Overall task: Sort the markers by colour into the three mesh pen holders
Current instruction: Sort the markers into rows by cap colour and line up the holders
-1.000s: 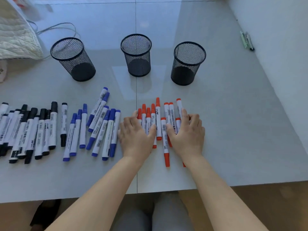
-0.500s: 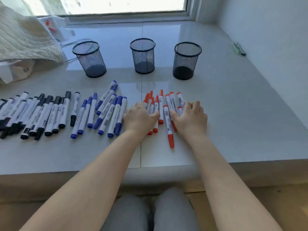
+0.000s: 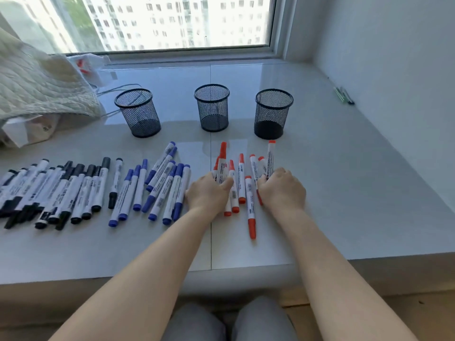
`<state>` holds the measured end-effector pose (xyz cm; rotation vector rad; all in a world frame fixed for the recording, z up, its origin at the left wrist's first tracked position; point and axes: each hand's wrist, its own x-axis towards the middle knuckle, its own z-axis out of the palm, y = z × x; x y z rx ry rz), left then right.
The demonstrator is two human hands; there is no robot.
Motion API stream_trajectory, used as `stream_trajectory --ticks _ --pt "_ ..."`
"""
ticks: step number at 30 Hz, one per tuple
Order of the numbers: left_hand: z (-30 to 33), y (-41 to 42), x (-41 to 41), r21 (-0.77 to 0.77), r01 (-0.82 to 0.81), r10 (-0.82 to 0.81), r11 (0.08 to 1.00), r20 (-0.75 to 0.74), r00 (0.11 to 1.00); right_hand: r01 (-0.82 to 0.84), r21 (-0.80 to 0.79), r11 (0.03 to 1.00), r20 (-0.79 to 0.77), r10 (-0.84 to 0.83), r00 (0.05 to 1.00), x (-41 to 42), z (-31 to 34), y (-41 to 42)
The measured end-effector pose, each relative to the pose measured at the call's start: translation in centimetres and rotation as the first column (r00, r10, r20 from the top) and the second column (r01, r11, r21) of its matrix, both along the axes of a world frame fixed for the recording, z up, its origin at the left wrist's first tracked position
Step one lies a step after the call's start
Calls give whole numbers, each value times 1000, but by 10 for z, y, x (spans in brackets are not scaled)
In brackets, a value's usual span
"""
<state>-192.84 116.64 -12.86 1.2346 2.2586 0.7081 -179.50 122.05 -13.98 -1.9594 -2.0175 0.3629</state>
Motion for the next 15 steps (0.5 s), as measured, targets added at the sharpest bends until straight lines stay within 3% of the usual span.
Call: stream_trajectory --ticks 11,15 --pt "12 14 -7 81 -104 74 991 306 949 -123 -248 961 48 139 989 8 21 17" --pt "21 26 -11 151 -104 29 983 430 902 -101 -235 967 20 109 994 10 22 23"
